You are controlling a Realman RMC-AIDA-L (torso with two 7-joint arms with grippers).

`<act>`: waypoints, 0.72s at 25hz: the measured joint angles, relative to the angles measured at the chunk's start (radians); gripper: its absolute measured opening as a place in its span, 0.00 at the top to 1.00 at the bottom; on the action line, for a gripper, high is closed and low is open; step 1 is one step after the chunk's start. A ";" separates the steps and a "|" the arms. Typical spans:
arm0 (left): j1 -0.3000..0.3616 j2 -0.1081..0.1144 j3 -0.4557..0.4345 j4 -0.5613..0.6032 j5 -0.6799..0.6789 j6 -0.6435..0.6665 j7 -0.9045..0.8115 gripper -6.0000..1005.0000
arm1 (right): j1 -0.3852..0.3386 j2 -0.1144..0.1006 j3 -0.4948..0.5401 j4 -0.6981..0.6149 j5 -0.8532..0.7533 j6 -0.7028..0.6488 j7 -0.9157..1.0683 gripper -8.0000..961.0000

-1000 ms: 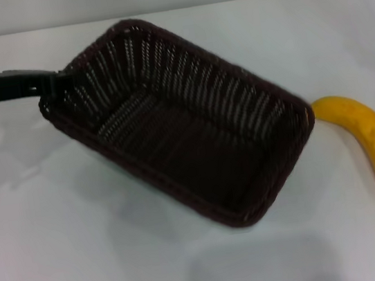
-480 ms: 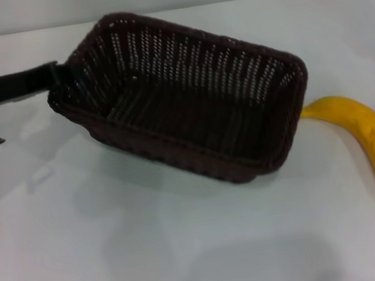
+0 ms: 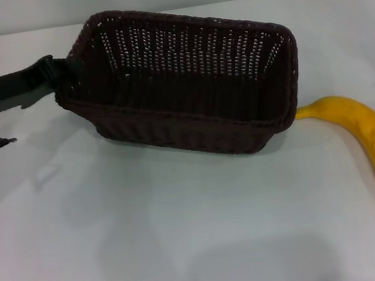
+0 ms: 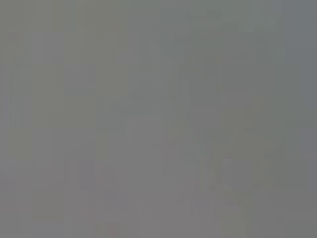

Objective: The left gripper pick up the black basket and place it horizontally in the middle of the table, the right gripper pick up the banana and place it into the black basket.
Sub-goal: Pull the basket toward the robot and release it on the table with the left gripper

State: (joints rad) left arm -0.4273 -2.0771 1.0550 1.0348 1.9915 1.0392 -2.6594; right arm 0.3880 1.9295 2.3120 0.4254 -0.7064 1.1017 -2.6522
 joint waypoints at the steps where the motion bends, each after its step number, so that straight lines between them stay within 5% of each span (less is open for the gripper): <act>1: -0.010 0.001 0.000 -0.012 0.004 0.002 -0.014 0.80 | 0.000 0.000 0.000 0.000 -0.002 -0.001 -0.003 0.12; 18: -0.020 0.042 -0.048 -0.025 0.030 0.217 -0.063 0.79 | -0.002 0.015 0.003 0.001 -0.004 -0.002 -0.035 0.13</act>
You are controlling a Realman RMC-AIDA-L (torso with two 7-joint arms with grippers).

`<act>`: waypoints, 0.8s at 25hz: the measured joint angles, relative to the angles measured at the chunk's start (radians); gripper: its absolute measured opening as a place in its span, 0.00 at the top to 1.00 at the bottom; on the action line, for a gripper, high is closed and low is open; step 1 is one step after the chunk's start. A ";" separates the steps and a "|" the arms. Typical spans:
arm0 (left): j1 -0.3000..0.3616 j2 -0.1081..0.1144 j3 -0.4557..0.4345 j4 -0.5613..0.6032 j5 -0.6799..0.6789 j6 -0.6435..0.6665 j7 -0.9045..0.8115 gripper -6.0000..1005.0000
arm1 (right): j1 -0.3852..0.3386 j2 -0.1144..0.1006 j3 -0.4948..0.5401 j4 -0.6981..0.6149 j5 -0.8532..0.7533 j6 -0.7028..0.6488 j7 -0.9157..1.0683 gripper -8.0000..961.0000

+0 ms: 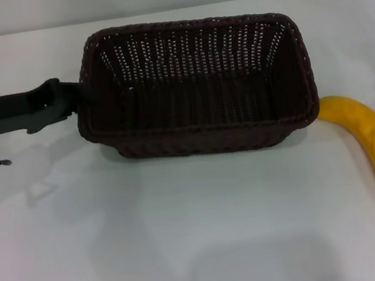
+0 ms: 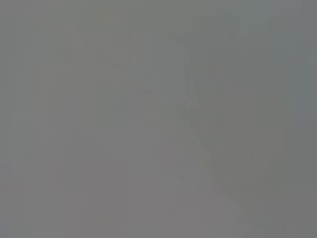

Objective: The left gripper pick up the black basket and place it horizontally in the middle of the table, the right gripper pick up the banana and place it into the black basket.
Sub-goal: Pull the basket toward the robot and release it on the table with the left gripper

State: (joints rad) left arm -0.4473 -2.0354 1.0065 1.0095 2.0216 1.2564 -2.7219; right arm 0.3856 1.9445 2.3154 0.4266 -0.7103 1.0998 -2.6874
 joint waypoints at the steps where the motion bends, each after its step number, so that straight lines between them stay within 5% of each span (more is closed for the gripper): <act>1: -0.001 0.000 -0.012 0.001 0.000 0.016 0.004 0.77 | -0.001 0.003 0.000 0.000 0.000 0.000 0.000 0.13; 13: -0.041 0.011 -0.022 -0.037 0.003 0.087 0.079 0.35 | -0.020 0.032 -0.001 0.000 0.001 0.008 0.009 0.13; 20: -0.101 0.032 -0.018 -0.102 0.004 0.120 0.125 0.34 | -0.038 0.043 -0.003 0.003 0.002 0.026 0.012 0.13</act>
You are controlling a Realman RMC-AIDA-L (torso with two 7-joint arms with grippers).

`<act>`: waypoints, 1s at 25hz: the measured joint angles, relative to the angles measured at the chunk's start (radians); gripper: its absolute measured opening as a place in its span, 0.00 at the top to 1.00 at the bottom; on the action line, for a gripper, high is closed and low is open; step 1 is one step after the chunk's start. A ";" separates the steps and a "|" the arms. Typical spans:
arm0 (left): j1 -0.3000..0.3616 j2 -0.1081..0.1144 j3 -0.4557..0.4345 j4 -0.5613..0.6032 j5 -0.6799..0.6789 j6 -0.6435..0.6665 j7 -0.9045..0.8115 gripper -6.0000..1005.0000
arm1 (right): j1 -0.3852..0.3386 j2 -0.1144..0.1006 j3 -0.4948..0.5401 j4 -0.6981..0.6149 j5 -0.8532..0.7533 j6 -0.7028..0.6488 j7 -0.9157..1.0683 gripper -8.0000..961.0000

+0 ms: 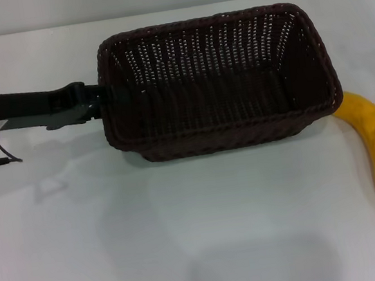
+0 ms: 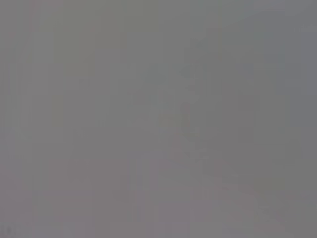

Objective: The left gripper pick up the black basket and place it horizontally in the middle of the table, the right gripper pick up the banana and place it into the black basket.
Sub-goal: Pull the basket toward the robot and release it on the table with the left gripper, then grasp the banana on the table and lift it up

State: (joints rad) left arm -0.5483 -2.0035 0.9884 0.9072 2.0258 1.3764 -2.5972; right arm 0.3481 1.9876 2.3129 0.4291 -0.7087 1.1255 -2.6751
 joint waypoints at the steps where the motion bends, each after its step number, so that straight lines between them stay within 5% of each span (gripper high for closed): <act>1: -0.001 0.001 0.000 0.002 0.000 0.004 0.000 0.34 | -0.003 0.000 0.000 0.000 0.000 0.004 0.004 0.13; 10: 0.035 0.028 -0.078 0.115 -0.004 0.107 0.008 0.34 | -0.054 -0.006 -0.002 0.069 -0.057 0.002 0.162 0.13; 14: 0.048 0.042 -0.169 0.148 -0.004 0.161 0.055 0.34 | -0.102 -0.010 -0.003 0.225 -0.197 -0.084 0.370 0.13; 20: 0.078 0.056 -0.324 0.157 -0.051 0.210 0.244 0.34 | -0.166 -0.032 0.016 0.629 -0.676 -0.197 0.931 0.13; 25: 0.153 0.052 -0.399 0.158 -0.177 0.220 0.476 0.34 | -0.137 -0.075 0.041 0.904 -1.134 -0.060 1.458 0.13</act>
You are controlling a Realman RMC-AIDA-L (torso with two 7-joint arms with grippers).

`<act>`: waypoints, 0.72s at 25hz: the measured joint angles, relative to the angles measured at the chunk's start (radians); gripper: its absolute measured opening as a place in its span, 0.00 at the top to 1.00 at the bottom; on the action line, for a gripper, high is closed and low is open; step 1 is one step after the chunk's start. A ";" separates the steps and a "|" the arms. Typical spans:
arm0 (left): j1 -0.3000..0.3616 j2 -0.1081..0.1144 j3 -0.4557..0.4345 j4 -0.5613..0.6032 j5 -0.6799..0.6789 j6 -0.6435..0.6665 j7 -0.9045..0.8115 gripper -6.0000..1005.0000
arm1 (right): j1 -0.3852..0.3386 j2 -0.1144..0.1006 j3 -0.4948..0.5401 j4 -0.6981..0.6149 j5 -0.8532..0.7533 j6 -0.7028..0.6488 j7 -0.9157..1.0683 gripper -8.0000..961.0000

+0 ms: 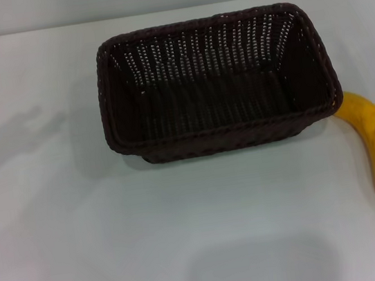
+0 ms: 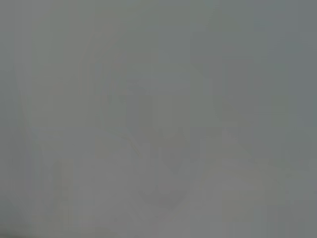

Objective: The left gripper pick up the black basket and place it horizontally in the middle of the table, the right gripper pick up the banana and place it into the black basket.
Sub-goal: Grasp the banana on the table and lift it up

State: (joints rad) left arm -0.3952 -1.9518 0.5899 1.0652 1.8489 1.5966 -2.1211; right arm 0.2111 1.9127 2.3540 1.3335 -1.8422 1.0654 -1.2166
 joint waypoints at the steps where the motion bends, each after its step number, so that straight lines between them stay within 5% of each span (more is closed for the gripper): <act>1: 0.022 -0.003 -0.009 0.000 -0.038 0.000 0.051 0.34 | 0.021 -0.011 0.008 0.037 -0.086 0.060 0.089 0.13; 6: 0.099 -0.024 -0.051 -0.016 -0.155 -0.001 0.223 0.34 | 0.160 -0.065 0.030 0.093 -0.377 0.396 0.379 0.13; 9: 0.117 -0.048 -0.089 -0.021 -0.167 -0.003 0.291 0.34 | 0.241 -0.075 0.028 0.091 -0.501 0.586 0.463 0.13; 18: 0.105 -0.063 -0.136 -0.065 -0.170 -0.007 0.342 0.34 | 0.393 0.009 -0.023 0.072 -0.757 0.787 0.604 0.13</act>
State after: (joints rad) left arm -0.2903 -2.0146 0.4538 1.0005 1.6793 1.5891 -1.7786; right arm 0.6046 1.9219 2.3311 1.4058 -2.5993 1.8523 -0.6124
